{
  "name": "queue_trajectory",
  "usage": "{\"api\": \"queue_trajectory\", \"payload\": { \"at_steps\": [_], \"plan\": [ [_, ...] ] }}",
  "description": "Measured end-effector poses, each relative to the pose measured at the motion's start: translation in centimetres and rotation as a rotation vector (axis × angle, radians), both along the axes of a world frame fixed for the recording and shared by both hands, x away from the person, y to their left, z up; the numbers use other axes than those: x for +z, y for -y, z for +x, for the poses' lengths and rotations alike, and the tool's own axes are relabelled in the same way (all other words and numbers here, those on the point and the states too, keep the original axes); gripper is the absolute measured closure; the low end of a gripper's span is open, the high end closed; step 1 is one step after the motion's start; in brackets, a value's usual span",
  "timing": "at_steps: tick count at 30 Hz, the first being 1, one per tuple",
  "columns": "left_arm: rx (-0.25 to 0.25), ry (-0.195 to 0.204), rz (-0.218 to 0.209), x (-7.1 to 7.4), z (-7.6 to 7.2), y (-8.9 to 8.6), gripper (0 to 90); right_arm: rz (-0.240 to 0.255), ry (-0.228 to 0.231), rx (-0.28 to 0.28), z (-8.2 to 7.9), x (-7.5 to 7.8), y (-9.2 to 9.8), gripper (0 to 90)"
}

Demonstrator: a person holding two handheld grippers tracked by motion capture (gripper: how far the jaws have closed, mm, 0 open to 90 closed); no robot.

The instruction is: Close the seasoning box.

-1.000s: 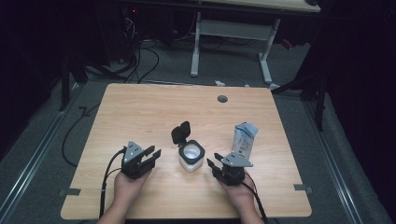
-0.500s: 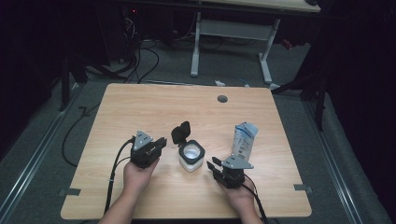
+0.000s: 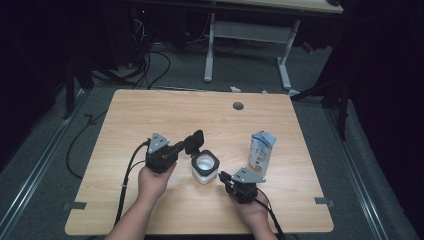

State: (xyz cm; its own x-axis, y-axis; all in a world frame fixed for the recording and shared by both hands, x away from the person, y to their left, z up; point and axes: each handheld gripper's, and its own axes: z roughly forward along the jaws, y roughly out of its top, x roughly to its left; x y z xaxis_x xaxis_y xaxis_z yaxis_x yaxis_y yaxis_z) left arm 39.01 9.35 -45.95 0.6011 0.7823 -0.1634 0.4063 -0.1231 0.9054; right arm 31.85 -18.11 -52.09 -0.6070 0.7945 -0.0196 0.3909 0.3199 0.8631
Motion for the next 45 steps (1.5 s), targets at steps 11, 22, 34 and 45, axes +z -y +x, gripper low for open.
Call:
{"api": "queue_trajectory", "payload": {
  "at_steps": [11, 22, 34, 45],
  "plan": [
    [-0.007, 0.011, -0.009, 0.4, -0.7, 0.3, 89.9, -0.004, 0.001, 0.023, -0.2, 0.0, -0.7, 89.8],
    [-0.030, 0.022, -0.026, 0.2, -1.8, 1.0, 89.8, -0.005, -0.001, 0.025, -0.1, -0.2, -0.8, 89.7],
    [-0.067, 0.012, -0.022, -0.8, -2.9, 1.9, 89.6, -0.003, -0.001, 0.019, -0.2, -0.2, -0.5, 89.8],
    [-0.052, 0.021, -0.007, -1.6, -4.1, 1.0, 89.5, -0.013, -0.004, 0.022, -0.2, -0.4, -0.4, 89.9]
  ]
}}
